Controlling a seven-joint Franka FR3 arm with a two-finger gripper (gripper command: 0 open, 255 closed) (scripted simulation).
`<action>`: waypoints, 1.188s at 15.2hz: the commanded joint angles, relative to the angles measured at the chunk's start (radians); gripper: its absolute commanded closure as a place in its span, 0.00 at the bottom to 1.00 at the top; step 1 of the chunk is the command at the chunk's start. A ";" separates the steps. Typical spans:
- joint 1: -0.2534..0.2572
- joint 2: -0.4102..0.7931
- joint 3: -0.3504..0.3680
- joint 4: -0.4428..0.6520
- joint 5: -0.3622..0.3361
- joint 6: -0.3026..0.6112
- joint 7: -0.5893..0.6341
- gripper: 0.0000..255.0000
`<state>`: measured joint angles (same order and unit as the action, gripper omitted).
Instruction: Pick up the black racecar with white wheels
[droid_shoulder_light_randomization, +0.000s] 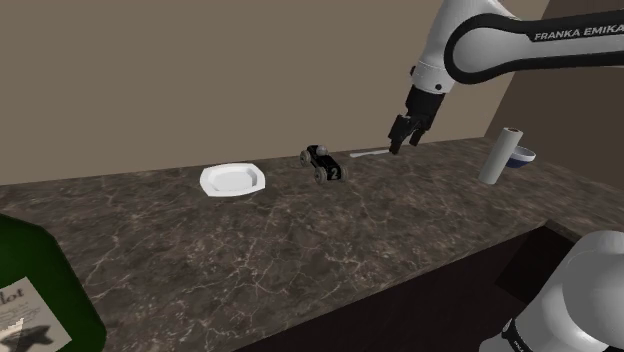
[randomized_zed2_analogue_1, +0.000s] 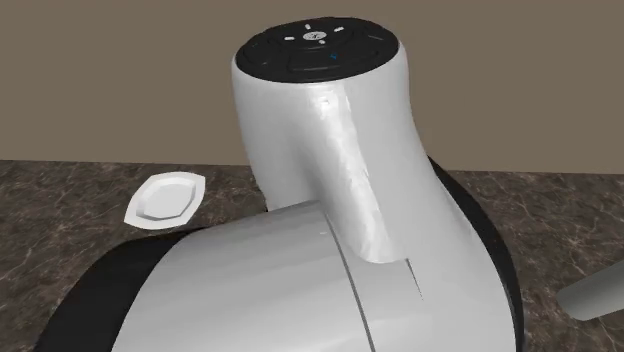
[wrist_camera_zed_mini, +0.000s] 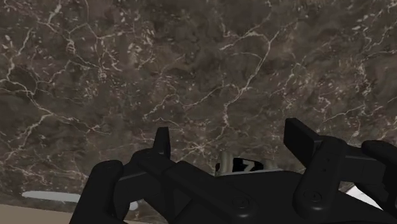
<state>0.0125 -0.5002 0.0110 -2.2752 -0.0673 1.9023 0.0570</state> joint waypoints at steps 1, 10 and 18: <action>-0.001 0.072 0.003 0.030 0.004 0.046 0.015 0.00; 0.000 0.408 0.022 0.235 0.013 0.189 0.089 0.00; 0.007 0.718 0.026 0.513 0.014 0.232 0.143 0.00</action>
<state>0.0203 0.1777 0.0385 -1.8012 -0.0551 2.1309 0.1969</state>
